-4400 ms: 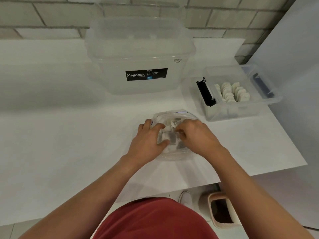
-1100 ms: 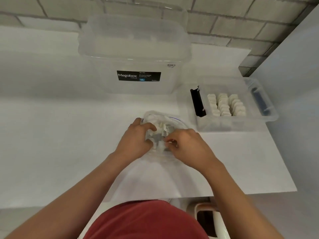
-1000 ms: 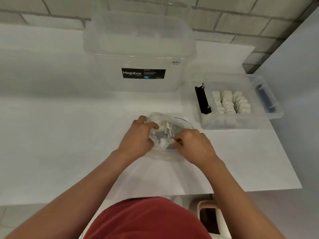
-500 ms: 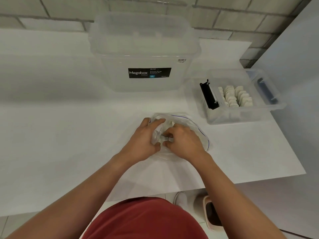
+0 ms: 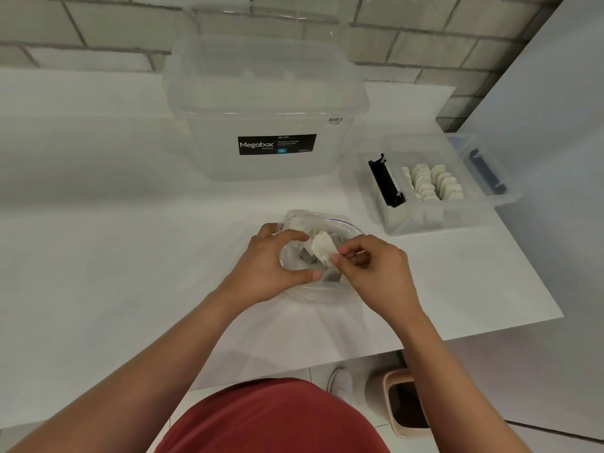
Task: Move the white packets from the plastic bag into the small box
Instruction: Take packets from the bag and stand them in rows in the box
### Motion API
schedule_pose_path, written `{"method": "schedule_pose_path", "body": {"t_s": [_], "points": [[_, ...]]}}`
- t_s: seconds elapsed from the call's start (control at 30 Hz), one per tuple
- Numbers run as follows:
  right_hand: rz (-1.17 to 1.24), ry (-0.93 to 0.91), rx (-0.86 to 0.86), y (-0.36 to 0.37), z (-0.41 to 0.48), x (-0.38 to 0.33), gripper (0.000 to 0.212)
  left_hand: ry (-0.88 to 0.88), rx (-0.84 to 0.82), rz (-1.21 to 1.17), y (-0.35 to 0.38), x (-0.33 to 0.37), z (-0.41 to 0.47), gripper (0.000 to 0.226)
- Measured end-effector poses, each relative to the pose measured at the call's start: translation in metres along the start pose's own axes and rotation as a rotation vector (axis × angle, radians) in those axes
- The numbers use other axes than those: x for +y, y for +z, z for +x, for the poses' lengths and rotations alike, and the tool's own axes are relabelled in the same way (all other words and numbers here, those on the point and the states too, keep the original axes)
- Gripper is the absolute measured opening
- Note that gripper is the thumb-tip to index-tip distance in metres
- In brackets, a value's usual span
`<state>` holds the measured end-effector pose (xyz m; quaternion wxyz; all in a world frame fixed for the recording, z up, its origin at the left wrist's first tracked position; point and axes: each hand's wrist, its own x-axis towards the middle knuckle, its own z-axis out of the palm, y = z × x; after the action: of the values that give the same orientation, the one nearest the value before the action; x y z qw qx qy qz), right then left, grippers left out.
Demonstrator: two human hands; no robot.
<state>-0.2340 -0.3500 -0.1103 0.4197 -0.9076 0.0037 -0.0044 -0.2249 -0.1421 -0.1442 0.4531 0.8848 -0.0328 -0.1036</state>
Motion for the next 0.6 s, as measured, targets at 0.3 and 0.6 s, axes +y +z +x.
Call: {"method": "schedule_pose_path", "body": {"t_s": [0.3,0.6], "points": [[0.312,0.065,0.066,0.017,-0.004,0.004,0.012,0.061,0.095,-0.116,0.005,0.011,0.005,0.009],[-0.058,-0.316,-0.135,-0.013,0.012,0.004,0.03,0.183,0.026,0.219,0.006,0.01,0.005,0.011]]}}
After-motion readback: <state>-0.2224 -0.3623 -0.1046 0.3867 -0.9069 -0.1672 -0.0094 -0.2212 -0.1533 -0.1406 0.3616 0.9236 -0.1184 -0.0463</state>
